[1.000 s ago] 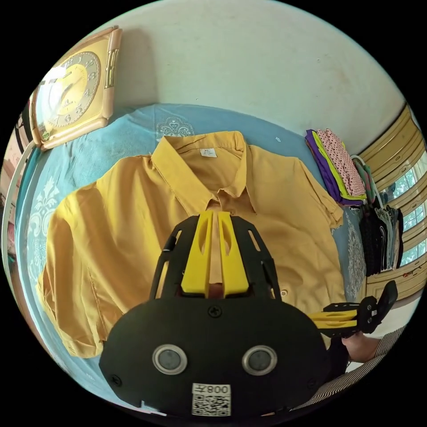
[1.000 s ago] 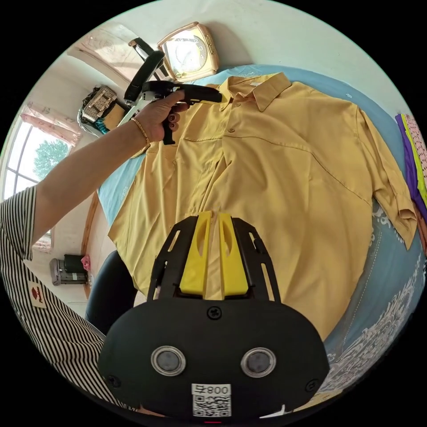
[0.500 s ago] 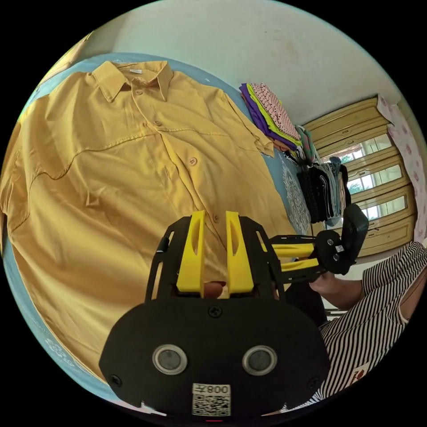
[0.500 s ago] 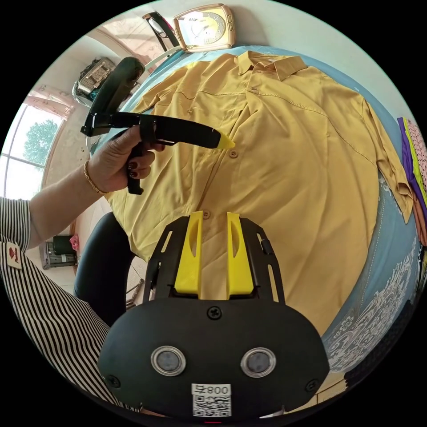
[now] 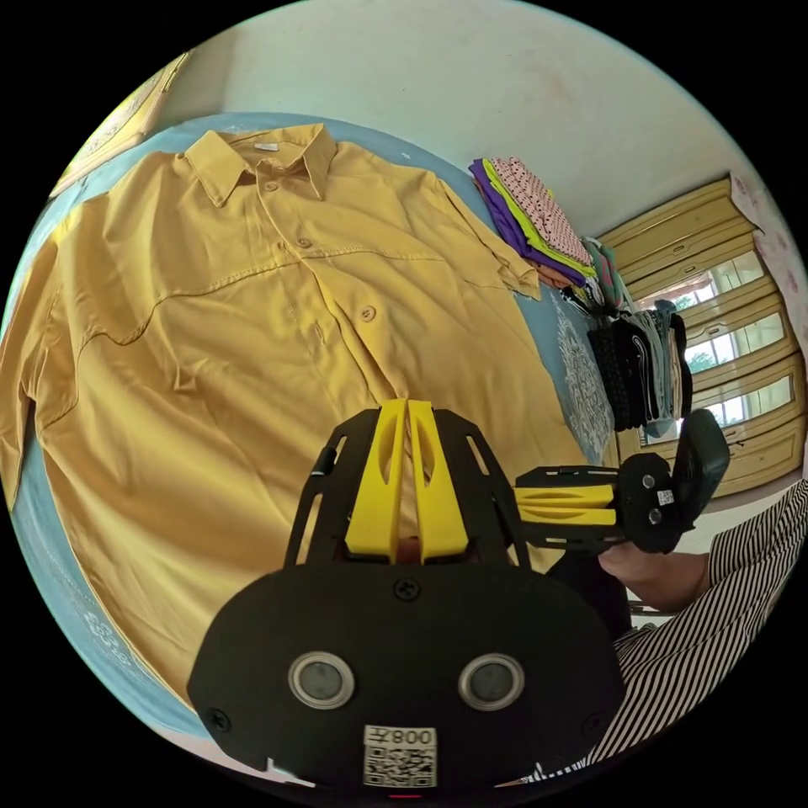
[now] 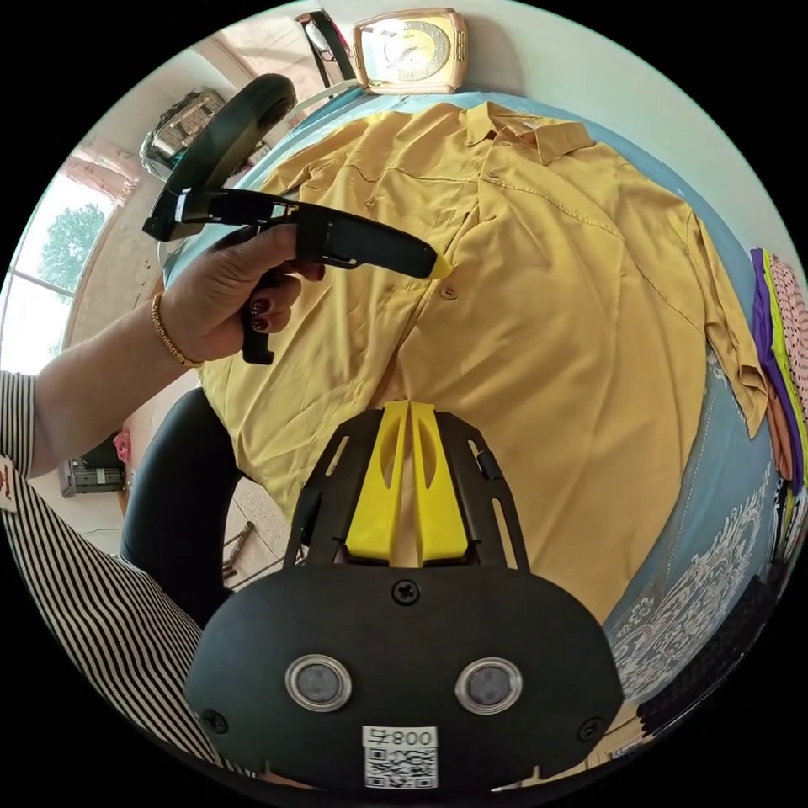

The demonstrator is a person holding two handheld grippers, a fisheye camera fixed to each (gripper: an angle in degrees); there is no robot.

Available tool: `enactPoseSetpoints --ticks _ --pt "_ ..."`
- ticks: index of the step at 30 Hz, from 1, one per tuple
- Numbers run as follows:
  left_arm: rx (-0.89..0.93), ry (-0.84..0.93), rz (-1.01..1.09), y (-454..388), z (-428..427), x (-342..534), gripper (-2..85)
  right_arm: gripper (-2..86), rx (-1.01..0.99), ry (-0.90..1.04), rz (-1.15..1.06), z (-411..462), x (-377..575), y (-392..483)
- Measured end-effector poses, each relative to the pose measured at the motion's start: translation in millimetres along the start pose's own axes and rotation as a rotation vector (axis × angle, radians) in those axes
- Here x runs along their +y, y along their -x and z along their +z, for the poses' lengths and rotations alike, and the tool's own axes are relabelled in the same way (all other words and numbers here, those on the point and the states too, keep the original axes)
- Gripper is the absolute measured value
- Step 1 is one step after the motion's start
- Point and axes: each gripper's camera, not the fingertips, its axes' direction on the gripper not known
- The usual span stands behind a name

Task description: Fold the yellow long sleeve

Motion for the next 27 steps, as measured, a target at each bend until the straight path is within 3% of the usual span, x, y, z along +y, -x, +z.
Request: enactPoseSetpoints --ticks 11,16,18,27 --pt "0.011 -0.059 -0.026 14 -24 34 0.5 0.3 -0.246 -0.087 0.02 -40 5 -20" --pt "-0.047 -0.009 -0.098 37 -12 55 1.6 0.6 -0.317 0.011 0.033 0 -9 -23" --pt "-0.033 0.004 -0.154 45 -12 70 3.1 0.9 -0.313 0.073 0.065 16 -13 -26" --pt "0.069 0.084 -0.131 19 -22 168 5.1 5.2 -0.201 -0.009 0.051 -26 43 -8"
